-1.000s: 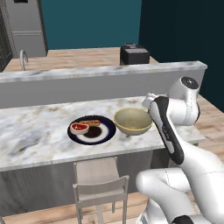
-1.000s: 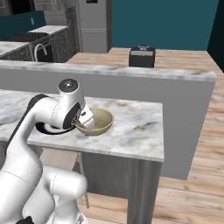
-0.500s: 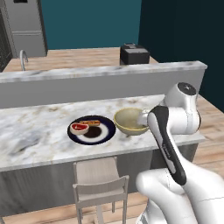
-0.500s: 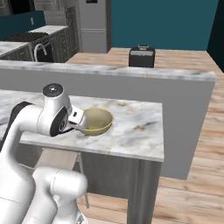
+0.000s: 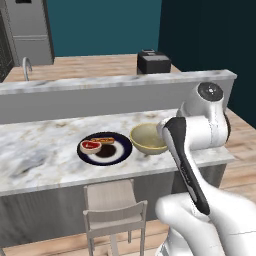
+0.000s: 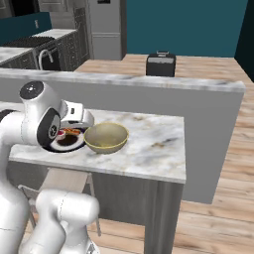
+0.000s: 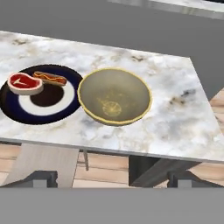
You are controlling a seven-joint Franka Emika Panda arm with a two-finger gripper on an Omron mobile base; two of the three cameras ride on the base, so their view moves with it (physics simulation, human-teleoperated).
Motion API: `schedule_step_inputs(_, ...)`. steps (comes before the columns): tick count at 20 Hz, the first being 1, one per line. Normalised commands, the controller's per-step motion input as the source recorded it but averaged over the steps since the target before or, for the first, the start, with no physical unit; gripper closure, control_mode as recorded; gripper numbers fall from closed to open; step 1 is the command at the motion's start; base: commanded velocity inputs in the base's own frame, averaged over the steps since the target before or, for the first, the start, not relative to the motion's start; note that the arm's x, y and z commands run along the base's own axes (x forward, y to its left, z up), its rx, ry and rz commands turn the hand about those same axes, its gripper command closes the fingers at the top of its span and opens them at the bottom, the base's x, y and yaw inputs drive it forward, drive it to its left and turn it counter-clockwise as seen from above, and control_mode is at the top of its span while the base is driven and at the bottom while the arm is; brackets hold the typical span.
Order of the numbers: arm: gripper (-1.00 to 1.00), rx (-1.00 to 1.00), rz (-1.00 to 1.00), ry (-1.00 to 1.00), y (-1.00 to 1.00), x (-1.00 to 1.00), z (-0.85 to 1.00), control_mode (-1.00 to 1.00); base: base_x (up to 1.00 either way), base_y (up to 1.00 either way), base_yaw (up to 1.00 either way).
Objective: Take the smaller bowl and place it next to the appetizer plate on the dining counter , and place the larger bowl next to the plate with cooked food.
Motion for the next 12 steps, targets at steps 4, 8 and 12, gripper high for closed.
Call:
schedule_step_inputs(4,-1.0,-0.02,0.0,-0.33,-0.24,-0.23,0.06,-1.0,0.0,0.0,0.0)
schedule_step_inputs(8,-1.0,0.0,0.0,0.0,0.0,0.0,0.0,1.0,-0.35,-0.81,-0.01)
schedule_step_inputs(12,-1.0,0.0,0.0,0.0,0.0,0.0,0.0,1.0,-0.49,-1.0,-0.09)
